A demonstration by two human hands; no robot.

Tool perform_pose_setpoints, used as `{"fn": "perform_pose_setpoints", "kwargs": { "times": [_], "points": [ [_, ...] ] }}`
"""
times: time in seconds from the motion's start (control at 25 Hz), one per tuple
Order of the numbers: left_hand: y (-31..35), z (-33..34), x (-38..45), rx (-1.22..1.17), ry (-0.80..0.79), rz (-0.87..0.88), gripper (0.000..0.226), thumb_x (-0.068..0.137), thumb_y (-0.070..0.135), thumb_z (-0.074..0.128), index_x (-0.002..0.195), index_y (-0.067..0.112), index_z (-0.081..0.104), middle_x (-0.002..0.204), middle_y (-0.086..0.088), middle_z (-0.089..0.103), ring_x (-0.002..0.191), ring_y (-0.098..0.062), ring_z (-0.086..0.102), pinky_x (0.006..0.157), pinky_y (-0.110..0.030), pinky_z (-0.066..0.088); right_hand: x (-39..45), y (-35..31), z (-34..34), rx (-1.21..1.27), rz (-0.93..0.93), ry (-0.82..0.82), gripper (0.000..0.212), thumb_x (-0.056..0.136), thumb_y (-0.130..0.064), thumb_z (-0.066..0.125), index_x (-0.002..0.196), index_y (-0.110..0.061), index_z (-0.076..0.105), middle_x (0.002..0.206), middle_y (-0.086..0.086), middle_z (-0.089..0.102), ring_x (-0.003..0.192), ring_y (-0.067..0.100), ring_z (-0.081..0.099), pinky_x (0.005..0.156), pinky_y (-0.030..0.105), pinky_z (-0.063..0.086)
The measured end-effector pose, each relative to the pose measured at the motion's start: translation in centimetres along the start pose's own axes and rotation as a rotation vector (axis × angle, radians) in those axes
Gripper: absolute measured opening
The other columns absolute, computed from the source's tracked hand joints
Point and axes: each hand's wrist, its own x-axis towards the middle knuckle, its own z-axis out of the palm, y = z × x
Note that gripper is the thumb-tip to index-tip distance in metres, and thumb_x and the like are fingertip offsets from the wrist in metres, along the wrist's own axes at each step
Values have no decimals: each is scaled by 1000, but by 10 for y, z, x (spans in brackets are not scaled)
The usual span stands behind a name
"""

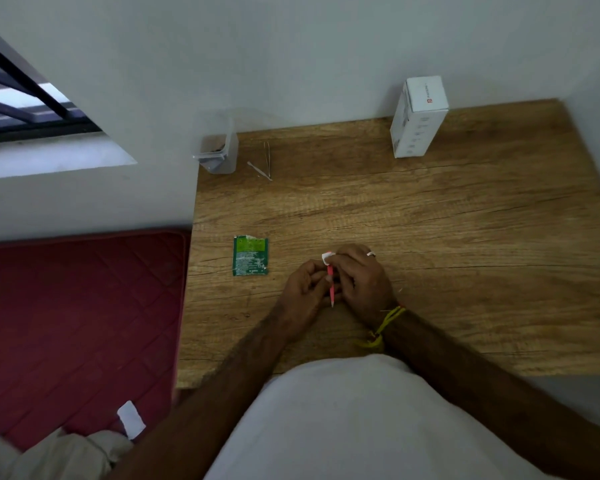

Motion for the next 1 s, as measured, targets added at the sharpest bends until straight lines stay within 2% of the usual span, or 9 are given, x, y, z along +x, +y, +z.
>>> {"fn": "perform_pose_setpoints", "kwargs": {
  "times": [0.32, 0.52, 1.0],
  "points": [
    [-2, -1, 1, 20, 0, 14, 27, 102, -2, 45, 128, -4, 52, 118, -26, 68, 108, -33, 68, 91, -39, 58, -3, 2, -5, -22, -16, -11, 28, 93, -8, 51, 115, -4, 69, 104, 10, 65, 96, 25, 60, 88, 37, 47],
    [1, 2, 0, 14, 10, 21, 31, 101, -6, 44, 132, -1, 49, 116, -22, 68, 100, -24, 71, 84, -34, 60, -3, 3, -5, -4, -17, -24, 28, 92, -5, 52, 114, -4, 69, 105, 10, 65, 97, 25, 59, 88, 36, 47],
    [2, 1, -3, 28, -17, 43, 30, 102, -3, 45, 132, 0, 48, 119, -24, 67, 106, -28, 69, 88, -36, 59, -6, 2, -7, -7, -47, -47, 27, 94, -9, 50, 112, -6, 70, 102, 9, 64, 93, 25, 58, 84, 38, 48]
  ]
}}
